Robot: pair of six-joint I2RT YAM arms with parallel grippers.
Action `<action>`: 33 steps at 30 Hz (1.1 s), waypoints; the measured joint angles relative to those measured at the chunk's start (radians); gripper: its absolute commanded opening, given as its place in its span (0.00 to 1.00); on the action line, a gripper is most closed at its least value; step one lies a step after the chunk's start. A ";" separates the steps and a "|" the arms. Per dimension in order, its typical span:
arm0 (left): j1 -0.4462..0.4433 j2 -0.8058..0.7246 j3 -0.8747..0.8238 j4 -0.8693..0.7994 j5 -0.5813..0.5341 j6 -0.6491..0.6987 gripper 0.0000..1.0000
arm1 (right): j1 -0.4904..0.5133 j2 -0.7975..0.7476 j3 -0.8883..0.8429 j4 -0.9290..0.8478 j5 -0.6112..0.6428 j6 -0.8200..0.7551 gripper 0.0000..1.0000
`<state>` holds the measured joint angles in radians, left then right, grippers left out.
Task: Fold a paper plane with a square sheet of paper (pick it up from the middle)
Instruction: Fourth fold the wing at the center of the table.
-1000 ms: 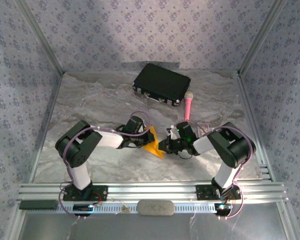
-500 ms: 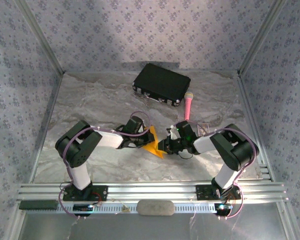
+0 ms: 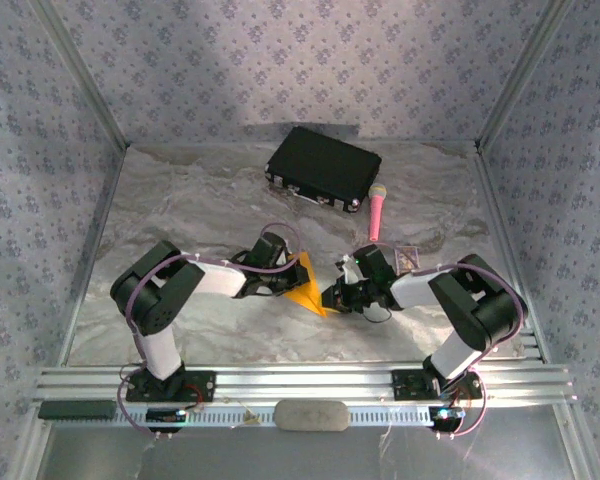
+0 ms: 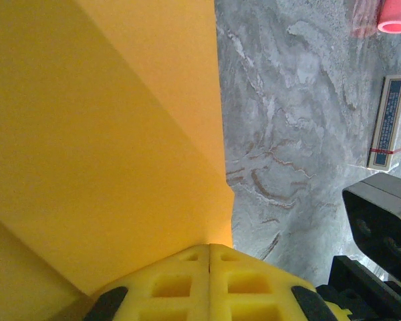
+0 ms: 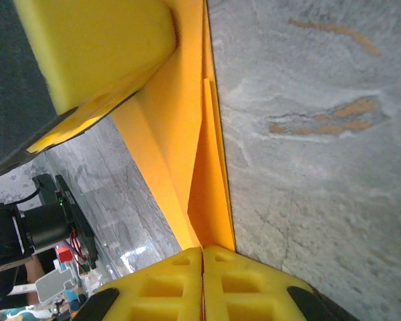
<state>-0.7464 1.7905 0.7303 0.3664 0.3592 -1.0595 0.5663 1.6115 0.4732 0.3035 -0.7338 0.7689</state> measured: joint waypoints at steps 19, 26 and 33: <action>0.005 0.000 -0.001 0.001 0.004 0.000 0.00 | 0.031 -0.061 0.014 -0.140 0.074 -0.064 0.10; 0.005 0.000 -0.005 0.007 0.004 0.000 0.00 | 0.036 -0.065 0.016 -0.151 0.094 -0.063 0.08; 0.005 0.000 -0.008 0.016 0.004 0.000 0.00 | 0.045 -0.085 0.016 -0.159 0.111 -0.056 0.18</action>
<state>-0.7414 1.7905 0.7223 0.3820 0.3634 -1.0595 0.6109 1.5265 0.4889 0.1444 -0.6224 0.7124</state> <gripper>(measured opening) 0.044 0.138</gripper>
